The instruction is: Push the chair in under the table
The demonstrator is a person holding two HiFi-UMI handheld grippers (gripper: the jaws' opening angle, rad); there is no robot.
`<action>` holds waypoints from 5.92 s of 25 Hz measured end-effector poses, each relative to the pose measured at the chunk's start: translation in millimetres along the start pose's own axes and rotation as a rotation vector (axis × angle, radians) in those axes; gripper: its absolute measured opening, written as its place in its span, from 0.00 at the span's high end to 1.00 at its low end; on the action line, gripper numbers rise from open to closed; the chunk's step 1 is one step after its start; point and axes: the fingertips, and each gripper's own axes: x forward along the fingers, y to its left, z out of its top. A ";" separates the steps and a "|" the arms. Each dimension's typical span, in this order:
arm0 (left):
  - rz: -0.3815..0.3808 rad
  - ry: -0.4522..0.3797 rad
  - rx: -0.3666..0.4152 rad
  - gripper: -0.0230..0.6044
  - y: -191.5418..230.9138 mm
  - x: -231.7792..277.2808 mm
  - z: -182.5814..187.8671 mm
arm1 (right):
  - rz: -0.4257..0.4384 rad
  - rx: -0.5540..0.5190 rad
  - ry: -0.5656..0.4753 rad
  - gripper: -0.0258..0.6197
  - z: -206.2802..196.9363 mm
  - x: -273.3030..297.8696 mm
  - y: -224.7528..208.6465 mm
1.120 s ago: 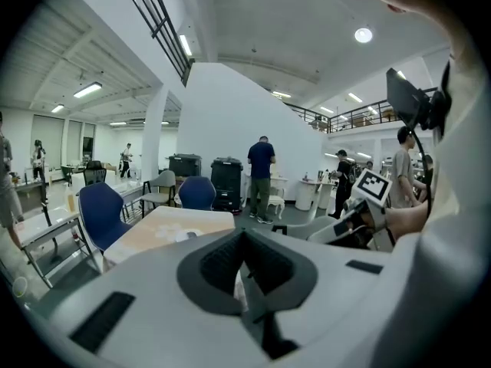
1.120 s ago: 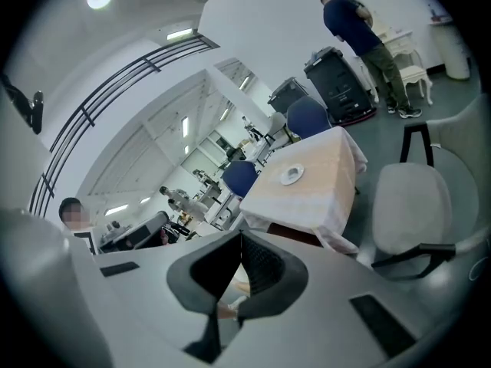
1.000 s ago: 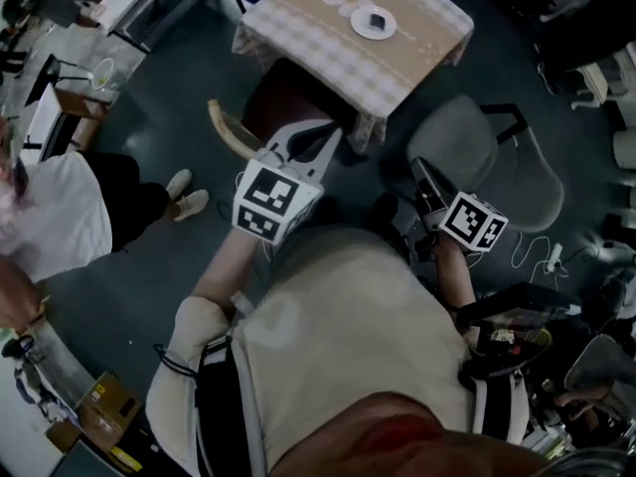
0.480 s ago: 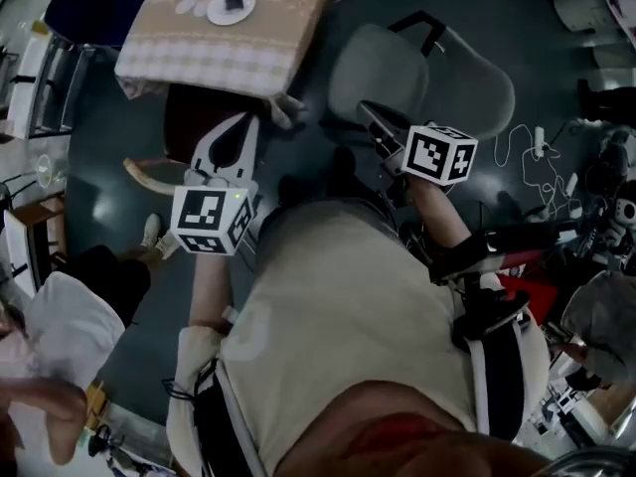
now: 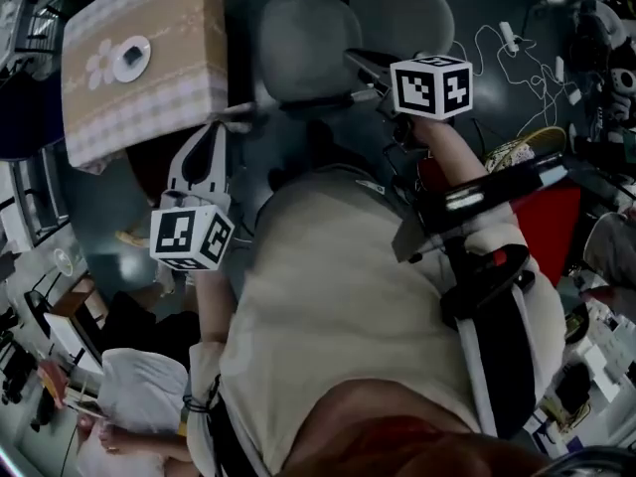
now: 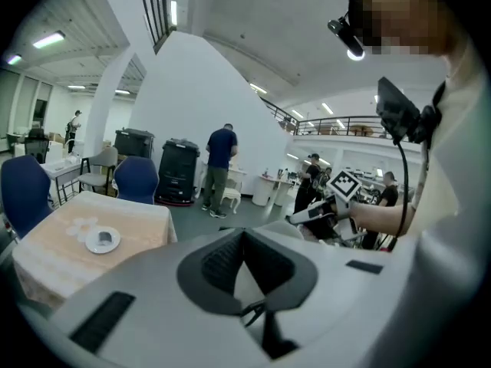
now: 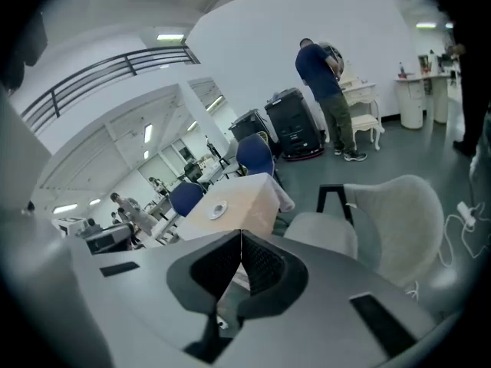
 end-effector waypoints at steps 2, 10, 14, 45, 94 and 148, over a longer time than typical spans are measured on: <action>0.007 0.048 0.025 0.95 -8.7 12.9 -5.1 | -0.054 -0.026 -0.001 0.95 6.3 -17.2 -25.8; 0.035 0.150 0.043 0.95 -16.1 43.5 -10.9 | -0.373 0.013 -0.091 0.56 36.8 -83.7 -165.9; 0.060 0.198 0.023 0.95 -19.1 58.2 -14.6 | -0.473 0.083 -0.025 0.51 21.9 -96.3 -235.9; 0.232 0.218 -0.037 0.95 0.4 82.9 -14.4 | -0.506 0.449 0.387 0.75 -118.7 -26.4 -383.5; 0.106 0.234 -0.092 0.95 1.0 95.5 -33.3 | -0.787 0.168 0.536 0.74 -115.5 -3.4 -375.7; -0.040 0.333 -0.018 0.95 -5.6 137.6 -40.5 | -0.789 0.142 0.531 0.73 -113.0 21.8 -348.5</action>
